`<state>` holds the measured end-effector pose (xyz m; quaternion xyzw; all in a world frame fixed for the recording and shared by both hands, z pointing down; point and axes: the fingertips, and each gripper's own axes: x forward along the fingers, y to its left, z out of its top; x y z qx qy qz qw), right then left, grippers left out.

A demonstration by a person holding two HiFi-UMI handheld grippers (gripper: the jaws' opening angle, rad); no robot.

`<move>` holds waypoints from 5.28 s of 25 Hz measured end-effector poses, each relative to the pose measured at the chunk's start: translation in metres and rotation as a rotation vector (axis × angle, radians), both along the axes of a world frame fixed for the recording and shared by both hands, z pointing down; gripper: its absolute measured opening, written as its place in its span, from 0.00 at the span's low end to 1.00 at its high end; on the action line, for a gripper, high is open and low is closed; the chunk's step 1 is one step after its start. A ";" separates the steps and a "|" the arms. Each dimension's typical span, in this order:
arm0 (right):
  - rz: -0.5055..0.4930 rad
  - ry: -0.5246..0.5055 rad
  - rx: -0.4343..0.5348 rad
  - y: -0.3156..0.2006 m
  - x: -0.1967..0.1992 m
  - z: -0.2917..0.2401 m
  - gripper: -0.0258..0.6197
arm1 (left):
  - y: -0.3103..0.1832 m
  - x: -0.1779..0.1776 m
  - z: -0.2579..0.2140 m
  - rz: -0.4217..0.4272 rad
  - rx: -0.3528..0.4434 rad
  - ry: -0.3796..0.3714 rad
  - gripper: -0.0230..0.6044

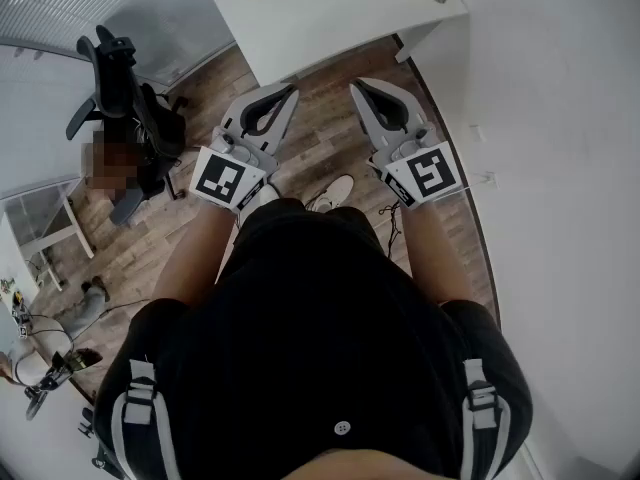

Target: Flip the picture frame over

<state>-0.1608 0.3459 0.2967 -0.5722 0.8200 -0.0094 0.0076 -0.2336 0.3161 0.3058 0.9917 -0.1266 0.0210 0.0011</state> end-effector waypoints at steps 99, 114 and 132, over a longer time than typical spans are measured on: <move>0.031 -0.002 -0.129 -0.178 0.125 0.026 0.66 | -0.178 0.130 0.010 -0.043 -0.042 -0.003 0.04; 0.043 0.003 -0.187 -0.306 0.136 0.039 0.66 | -0.304 0.137 0.022 -0.045 -0.079 -0.010 0.04; -0.244 -0.016 -0.274 -0.447 0.250 0.084 0.66 | -0.406 0.245 0.036 -0.343 -0.120 -0.016 0.04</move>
